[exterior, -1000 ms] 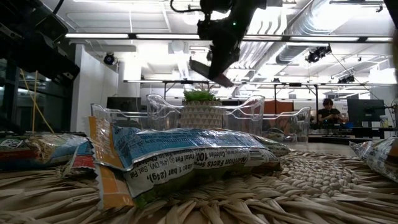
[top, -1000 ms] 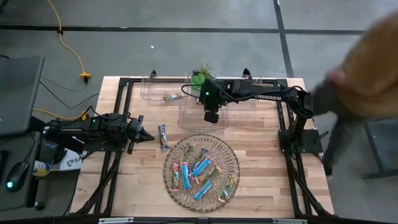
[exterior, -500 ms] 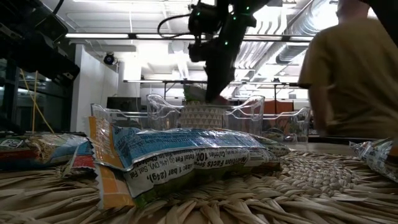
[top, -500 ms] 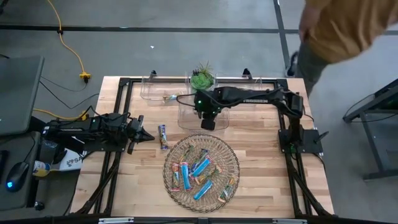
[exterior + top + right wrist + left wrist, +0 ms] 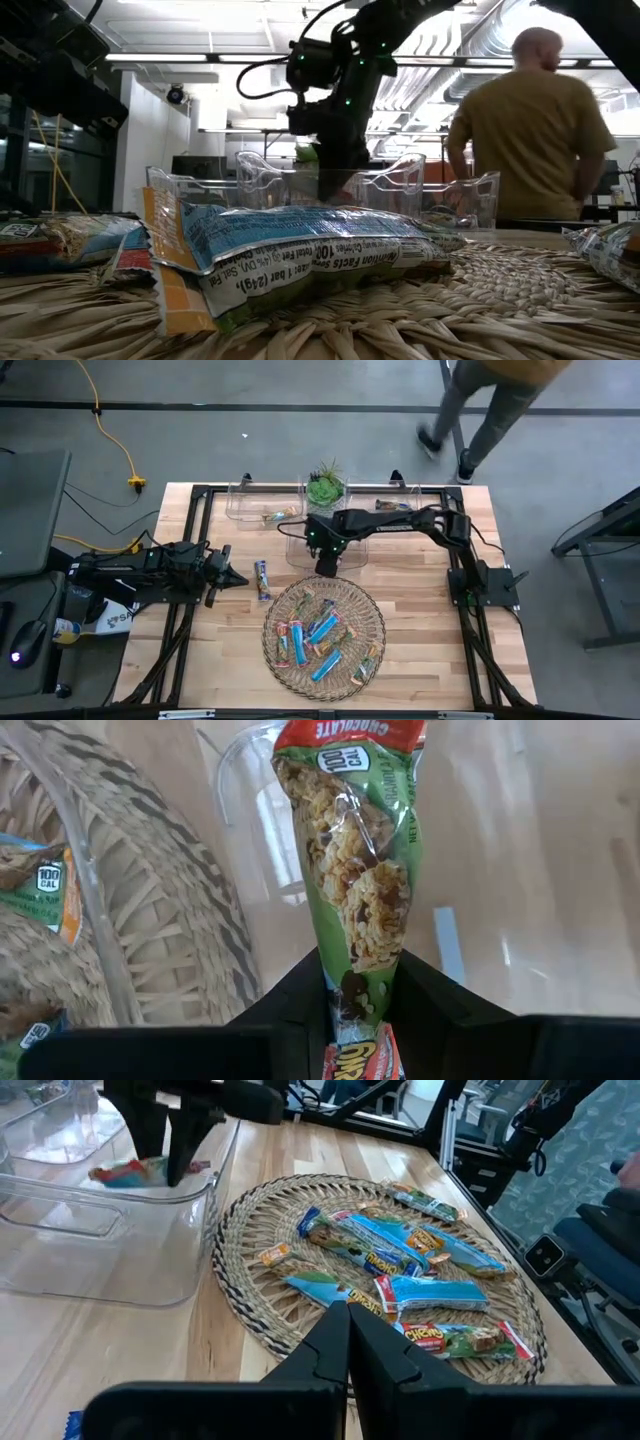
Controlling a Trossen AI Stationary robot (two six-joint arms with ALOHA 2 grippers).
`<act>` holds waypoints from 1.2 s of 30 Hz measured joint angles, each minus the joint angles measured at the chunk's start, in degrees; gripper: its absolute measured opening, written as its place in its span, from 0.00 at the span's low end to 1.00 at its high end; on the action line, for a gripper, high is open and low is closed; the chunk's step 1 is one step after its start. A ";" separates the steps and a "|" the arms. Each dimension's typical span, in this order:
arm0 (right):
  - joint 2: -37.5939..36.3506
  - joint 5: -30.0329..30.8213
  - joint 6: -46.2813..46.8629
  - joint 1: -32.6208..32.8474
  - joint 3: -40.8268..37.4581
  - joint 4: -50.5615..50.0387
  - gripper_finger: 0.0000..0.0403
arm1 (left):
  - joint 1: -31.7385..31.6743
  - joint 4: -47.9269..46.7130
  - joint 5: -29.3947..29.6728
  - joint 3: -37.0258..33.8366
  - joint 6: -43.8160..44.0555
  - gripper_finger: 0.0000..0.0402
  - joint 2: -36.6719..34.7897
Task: Pick and place Granola Bars by type
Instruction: Put the red granola bar into the bottom transparent bin
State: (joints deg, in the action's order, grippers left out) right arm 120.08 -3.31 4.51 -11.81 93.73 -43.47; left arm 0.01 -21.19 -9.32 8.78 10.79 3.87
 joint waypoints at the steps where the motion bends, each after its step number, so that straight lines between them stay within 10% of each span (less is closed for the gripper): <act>1: 0.25 -0.33 0.02 -0.01 0.00 0.52 0.19 | 0.00 0.00 0.00 0.00 0.00 0.00 0.01; 36: 4.34 -1.54 3.15 0.33 0.00 4.28 0.19 | 0.00 0.00 -0.15 0.00 0.00 0.00 -0.01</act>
State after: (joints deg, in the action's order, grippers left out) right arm 124.42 -4.85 7.66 -11.49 93.73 -39.19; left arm 0.01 -21.19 -9.47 8.78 10.79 3.86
